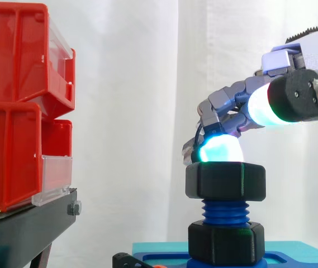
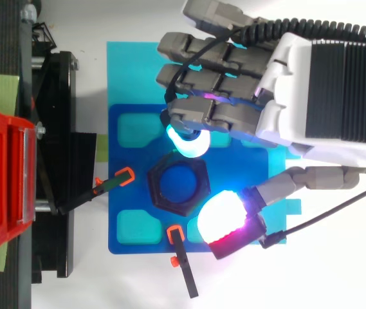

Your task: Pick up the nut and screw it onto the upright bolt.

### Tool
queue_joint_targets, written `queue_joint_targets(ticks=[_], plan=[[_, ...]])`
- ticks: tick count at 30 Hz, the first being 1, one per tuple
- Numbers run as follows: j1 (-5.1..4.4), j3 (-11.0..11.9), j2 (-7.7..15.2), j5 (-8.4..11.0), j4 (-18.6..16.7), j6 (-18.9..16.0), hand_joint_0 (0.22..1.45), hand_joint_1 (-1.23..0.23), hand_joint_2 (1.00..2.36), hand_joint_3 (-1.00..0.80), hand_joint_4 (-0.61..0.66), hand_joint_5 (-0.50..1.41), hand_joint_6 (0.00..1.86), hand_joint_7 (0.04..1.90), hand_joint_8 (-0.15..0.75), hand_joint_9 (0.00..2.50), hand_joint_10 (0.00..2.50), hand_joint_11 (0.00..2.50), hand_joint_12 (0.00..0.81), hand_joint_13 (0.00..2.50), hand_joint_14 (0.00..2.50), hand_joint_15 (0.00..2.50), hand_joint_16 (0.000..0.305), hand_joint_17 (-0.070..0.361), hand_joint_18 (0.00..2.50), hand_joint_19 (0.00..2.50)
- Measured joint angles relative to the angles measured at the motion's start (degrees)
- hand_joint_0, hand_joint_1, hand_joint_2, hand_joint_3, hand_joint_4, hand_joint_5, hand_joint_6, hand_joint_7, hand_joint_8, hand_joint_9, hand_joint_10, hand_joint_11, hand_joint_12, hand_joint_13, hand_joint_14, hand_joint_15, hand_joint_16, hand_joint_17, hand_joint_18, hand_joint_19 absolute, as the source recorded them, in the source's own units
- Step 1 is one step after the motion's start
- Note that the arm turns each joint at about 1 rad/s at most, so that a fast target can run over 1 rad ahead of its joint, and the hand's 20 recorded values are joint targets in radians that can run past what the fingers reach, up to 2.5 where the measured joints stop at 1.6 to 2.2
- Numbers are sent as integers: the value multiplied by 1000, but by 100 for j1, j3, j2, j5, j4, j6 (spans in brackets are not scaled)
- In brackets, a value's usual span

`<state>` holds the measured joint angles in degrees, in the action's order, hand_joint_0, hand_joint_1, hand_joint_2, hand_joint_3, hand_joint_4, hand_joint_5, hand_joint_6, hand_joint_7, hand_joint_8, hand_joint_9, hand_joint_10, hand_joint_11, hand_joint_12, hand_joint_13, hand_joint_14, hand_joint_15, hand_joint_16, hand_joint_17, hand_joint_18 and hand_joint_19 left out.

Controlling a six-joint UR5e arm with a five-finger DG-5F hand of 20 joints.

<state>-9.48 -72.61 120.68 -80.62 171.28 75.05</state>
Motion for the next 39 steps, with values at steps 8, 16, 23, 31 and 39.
queue_joint_targets(ticks=[8,16,23,31,39], plan=[[39,1,-3,-3,7,-3,504,-303,1000,-500,237,-36,605,1203,303,662,0,0,276,299,0,0,29,65,7,0],[65,12,-36,-13,22,-8,500,-297,1000,-500,193,-14,610,1201,306,772,0,0,264,358,0,0,27,60,51,0],[75,39,-165,-56,114,0,487,-270,1000,-500,236,-24,514,1368,306,790,0,0,271,363,0,0,27,61,58,0],[136,279,-227,-233,369,52,476,-251,1000,-500,293,-108,504,1057,291,695,0,0,293,306,0,0,31,69,3,0],[135,337,-130,-381,130,116,471,-236,1000,-500,278,-139,503,803,278,627,0,0,303,261,0,0,33,74,0,0]])
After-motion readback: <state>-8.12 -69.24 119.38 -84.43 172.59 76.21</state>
